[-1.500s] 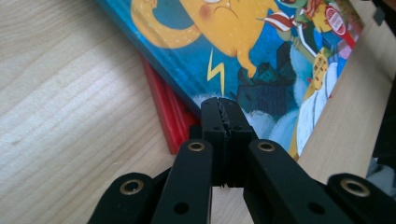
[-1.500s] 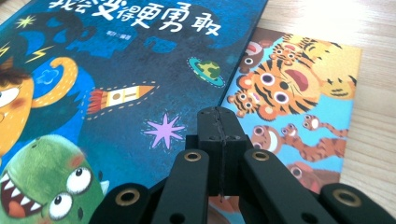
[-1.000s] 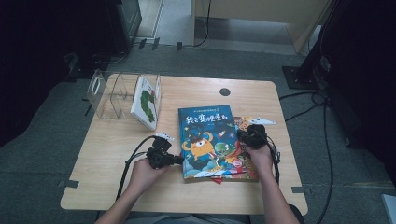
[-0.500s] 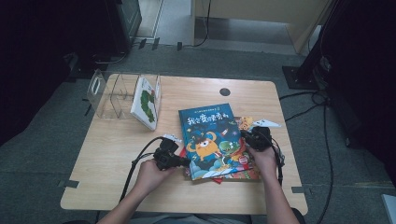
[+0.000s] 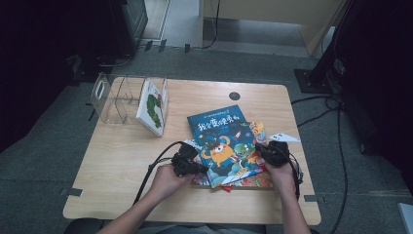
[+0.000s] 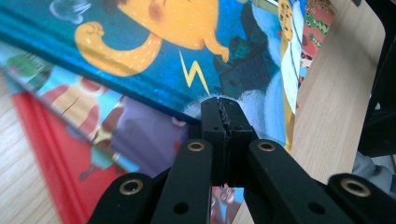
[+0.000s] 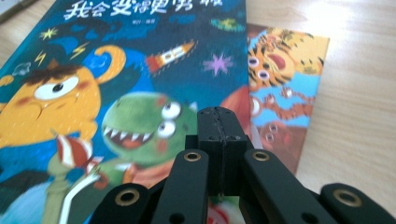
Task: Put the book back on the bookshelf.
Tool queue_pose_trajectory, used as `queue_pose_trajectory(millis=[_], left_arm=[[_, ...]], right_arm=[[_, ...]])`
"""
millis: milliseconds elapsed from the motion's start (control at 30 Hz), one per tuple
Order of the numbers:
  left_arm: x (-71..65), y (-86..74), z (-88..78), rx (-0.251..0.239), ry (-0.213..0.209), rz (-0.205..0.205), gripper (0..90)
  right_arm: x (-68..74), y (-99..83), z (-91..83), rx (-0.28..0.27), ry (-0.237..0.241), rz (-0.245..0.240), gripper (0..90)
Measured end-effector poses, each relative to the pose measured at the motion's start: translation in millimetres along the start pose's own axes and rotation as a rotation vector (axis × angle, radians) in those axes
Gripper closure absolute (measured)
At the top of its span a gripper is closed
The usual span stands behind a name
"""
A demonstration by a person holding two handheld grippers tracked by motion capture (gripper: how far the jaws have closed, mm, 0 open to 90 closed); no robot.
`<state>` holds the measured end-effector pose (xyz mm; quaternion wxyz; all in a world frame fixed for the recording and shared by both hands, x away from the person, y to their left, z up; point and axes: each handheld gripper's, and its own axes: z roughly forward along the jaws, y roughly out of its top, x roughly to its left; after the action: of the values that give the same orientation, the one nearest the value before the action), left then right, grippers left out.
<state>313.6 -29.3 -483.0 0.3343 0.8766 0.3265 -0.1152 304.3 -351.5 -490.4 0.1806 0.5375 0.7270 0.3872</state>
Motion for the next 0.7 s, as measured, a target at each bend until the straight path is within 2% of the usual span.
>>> queue_pose_trajectory(millis=[200, 367, 400, 433, 533, 700], left_arm=[[-9.0, 7.7, 11.9, 0.004, -0.027, 0.035, 90.0], [-10.2, 13.6, 12.2, 0.017, -0.012, 0.053, 88.3], [-4.6, 16.7, 7.1, 0.005, -0.002, 0.038, 88.4], [-4.6, 16.7, 7.1, 0.005, -0.002, 0.038, 88.4], [5.8, 20.8, -2.6, -0.013, 0.022, 0.022, 88.5], [21.7, 26.8, -17.8, -0.040, 0.053, -0.005, 88.4]], right_arm=[[-3.3, -9.9, -9.3, 0.011, -0.018, 0.013, 90.0], [-5.9, -19.3, -17.7, 0.002, -0.027, 0.030, 90.0], [-6.3, -23.3, -21.5, -0.003, -0.029, 0.034, 90.0], [-6.3, -23.3, -21.5, -0.003, -0.029, 0.034, 90.0], [-5.4, -29.1, -27.2, -0.008, -0.032, 0.023, 90.0], [-2.2, -35.1, -34.0, -0.003, -0.028, 0.032, 90.0]])
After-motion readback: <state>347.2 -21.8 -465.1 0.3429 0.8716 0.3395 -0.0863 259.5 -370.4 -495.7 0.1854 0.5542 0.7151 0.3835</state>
